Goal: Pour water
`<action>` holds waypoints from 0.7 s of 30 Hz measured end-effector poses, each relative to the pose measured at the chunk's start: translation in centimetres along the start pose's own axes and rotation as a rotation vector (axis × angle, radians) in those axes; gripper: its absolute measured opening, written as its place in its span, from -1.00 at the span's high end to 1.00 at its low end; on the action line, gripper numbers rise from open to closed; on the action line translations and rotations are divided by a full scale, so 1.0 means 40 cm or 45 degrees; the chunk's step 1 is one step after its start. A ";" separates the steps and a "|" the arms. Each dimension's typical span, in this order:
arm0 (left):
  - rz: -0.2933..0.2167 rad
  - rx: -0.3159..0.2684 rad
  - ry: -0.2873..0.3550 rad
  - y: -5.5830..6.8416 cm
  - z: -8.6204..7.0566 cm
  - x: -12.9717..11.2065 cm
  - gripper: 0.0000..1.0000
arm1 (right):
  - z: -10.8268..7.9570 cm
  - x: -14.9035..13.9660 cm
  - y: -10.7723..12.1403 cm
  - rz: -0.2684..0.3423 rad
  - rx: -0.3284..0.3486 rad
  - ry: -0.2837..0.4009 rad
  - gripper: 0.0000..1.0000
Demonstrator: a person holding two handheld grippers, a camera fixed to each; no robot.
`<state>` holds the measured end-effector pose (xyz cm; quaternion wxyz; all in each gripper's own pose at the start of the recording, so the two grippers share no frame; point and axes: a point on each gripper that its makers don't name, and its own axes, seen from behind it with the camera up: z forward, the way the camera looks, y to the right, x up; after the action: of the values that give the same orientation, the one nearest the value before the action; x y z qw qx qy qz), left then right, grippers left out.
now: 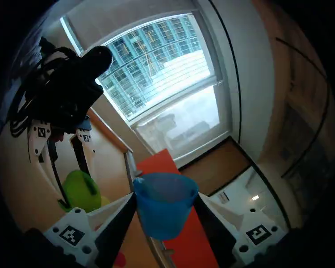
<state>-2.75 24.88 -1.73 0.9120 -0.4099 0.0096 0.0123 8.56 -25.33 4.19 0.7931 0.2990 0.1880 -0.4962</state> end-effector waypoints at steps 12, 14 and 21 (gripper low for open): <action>0.009 -0.007 -0.007 0.008 0.000 0.000 -0.74 | 0.017 -0.003 0.018 -0.095 -0.028 -0.013 -0.78; 0.008 -0.010 -0.005 0.010 0.001 0.002 -0.74 | 0.018 -0.003 0.021 -0.111 -0.033 -0.013 -0.78; 0.013 -0.019 -0.009 0.016 0.003 0.005 -0.74 | 0.019 -0.006 0.033 -0.162 -0.049 -0.017 -0.78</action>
<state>-2.56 25.39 -2.12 0.9088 -0.4166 0.0086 0.0185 9.65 -25.25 5.29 0.7667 0.2678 0.2107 -0.5441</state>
